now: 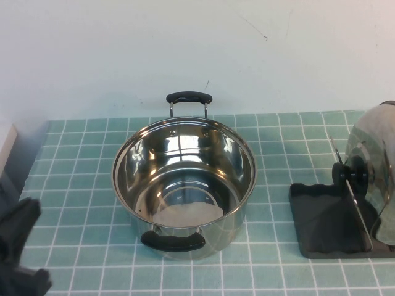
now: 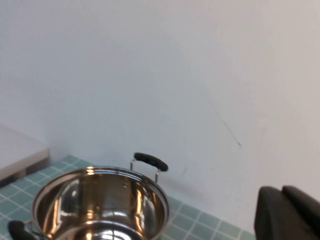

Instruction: Put pot lid on rack

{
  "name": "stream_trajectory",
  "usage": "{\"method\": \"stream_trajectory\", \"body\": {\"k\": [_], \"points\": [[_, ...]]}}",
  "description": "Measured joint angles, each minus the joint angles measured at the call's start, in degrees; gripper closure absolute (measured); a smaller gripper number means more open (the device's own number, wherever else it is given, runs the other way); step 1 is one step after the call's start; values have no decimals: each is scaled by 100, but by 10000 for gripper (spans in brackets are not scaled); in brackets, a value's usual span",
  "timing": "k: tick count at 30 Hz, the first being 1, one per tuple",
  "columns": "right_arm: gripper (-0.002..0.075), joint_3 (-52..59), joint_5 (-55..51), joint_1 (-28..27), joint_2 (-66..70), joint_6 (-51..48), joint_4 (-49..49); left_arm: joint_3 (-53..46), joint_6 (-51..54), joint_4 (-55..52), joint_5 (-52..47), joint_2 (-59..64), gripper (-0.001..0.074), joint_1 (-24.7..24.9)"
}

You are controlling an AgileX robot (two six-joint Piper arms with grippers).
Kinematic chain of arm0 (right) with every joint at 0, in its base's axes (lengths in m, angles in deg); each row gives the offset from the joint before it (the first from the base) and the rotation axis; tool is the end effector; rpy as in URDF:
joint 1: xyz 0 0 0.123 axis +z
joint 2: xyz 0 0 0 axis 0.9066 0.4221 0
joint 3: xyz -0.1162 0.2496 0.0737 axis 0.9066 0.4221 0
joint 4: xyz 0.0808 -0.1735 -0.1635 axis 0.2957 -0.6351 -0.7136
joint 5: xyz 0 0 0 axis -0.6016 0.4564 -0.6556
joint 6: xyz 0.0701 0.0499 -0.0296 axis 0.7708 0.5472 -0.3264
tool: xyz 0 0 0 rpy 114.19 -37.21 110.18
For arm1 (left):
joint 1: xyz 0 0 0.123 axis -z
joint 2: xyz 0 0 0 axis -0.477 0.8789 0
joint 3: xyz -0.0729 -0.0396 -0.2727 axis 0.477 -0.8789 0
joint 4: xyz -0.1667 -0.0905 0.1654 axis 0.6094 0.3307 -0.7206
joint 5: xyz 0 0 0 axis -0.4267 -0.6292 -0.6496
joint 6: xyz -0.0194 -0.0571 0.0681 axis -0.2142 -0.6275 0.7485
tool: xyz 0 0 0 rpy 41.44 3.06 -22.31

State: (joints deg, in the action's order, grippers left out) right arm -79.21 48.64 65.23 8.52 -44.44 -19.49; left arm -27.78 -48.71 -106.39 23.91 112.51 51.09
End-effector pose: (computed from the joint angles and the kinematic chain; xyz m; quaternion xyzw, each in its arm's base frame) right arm 0.0379 0.0400 0.3645 -0.1997 0.6726 0.1184 0.7026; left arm 0.1133 -0.0422 0.2819 0.1015 0.7603 -0.1345 0.6273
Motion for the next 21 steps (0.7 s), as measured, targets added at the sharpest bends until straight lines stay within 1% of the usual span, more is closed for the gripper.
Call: {"method": "stream_trajectory", "body": {"k": [3,6,9,21], "points": [[727,341,0,0,-549,-555,585,-182,-120,53,-458,-678,736,0],[727,559,72,-4,-867,-758,778,-368,-234,124,-827,-1176,736,0],[727,674,126,-4,-973,-822,812,-535,-244,152,-974,-1499,736,0],[727,754,108,-4,-971,-853,817,-743,-256,174,-1103,-1594,736,0]]}}
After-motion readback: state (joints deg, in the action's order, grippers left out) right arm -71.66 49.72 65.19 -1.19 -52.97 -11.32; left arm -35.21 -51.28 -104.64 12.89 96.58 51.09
